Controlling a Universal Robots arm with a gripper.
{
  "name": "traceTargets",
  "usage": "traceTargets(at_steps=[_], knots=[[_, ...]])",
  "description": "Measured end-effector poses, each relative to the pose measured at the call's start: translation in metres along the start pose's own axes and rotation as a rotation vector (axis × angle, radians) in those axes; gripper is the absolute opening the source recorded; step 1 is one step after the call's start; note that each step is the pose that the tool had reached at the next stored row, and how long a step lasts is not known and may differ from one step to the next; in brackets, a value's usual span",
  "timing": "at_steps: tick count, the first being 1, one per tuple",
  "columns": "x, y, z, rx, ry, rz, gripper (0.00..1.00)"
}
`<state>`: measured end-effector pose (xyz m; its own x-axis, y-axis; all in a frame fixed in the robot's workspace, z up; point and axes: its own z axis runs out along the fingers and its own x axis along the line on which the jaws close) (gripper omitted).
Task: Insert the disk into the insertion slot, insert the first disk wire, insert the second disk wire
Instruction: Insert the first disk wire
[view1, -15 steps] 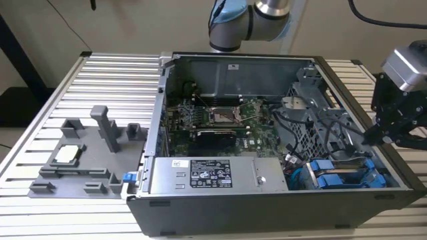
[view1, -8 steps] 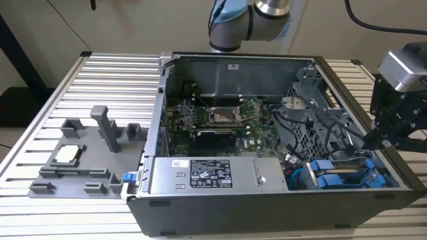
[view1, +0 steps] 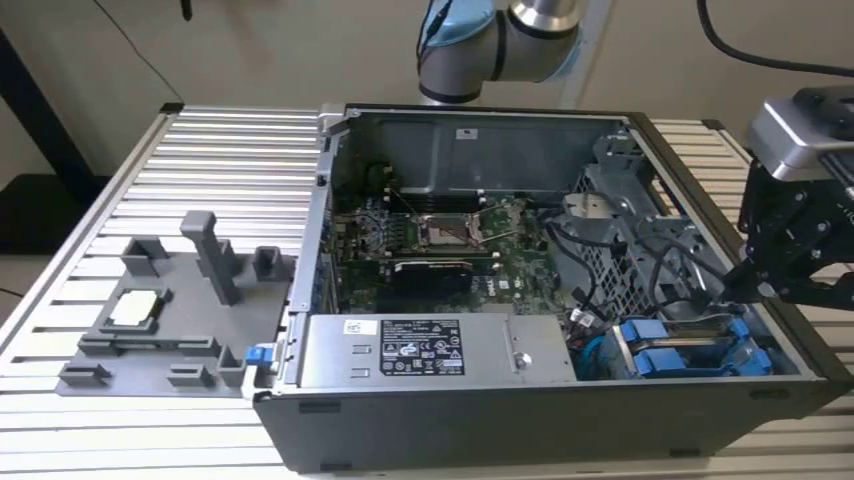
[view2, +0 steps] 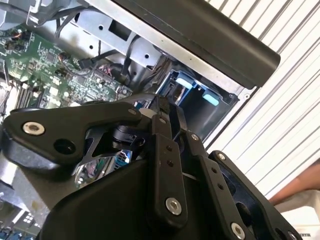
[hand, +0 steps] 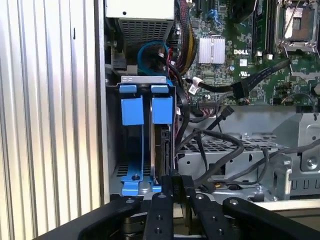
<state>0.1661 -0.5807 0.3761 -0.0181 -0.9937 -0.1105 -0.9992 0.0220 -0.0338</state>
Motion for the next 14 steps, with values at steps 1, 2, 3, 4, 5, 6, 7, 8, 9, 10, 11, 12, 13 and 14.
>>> traceTargets(at_steps=[1,2,3,4,5,6,7,8,9,10,11,12,13,14], knots=[[-0.0003,0.0008,0.0005,0.0004,0.0003,0.005,0.19],[-0.0004,0.0018,0.0012,0.0011,0.0003,0.012,0.19],[-0.0005,0.0028,0.0019,0.0018,0.0005,0.018,0.19],[-0.0005,0.0035,0.0028,0.0023,0.0007,0.023,0.19],[-0.0004,0.0041,0.0039,0.0026,0.0007,0.026,0.19],[-0.0003,0.0045,0.0052,0.0028,0.0012,0.028,0.19],[-0.0002,0.0046,0.0067,0.0023,0.0016,0.029,0.19],[0.0,0.0047,0.0083,0.0017,0.0018,0.03,0.19],[0.0002,0.0047,0.0098,0.0014,0.0021,0.03,0.19],[0.0003,0.0048,0.0114,0.0011,0.0019,0.03,0.19],[0.0005,0.0049,0.0129,0.0009,0.002,0.03,0.19],[0.0006,0.005,0.0144,0.0005,0.002,0.03,0.19],[0.0008,0.005,0.0157,0.0001,0.0019,0.03,0.19],[0.0009,0.005,0.0168,-0.0004,0.002,0.03,0.19]])
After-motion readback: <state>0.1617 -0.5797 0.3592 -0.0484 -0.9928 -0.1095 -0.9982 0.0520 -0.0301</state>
